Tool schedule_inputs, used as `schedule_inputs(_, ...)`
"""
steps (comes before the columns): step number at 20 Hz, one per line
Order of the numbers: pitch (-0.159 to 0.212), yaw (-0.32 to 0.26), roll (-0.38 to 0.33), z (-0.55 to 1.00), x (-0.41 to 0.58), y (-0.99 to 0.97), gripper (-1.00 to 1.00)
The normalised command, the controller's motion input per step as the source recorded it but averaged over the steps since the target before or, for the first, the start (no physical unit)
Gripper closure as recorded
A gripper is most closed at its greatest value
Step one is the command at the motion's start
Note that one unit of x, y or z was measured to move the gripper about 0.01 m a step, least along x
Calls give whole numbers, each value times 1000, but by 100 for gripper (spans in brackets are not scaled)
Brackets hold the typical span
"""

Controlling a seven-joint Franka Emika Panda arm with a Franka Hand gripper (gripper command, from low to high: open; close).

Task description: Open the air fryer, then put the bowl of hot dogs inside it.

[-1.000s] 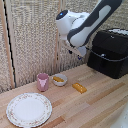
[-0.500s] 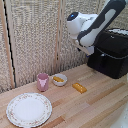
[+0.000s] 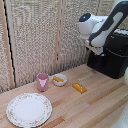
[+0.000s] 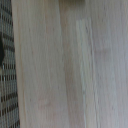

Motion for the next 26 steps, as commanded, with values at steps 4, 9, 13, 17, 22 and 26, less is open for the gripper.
schedule_inputs(4, 0, 204, -189, -274, -34, -409, -100)
schedule_inputs(9, 25, 192, -196, -282, -39, -401, -100)
schedule_inputs(13, 67, 167, -197, -206, -137, -386, -100)
schedule_inputs(17, 210, 113, -151, -53, -336, -352, -100)
schedule_inputs(22, 284, 96, -127, -8, -363, -334, -100)
schedule_inputs(26, 122, 71, -43, -106, -98, -440, -100)
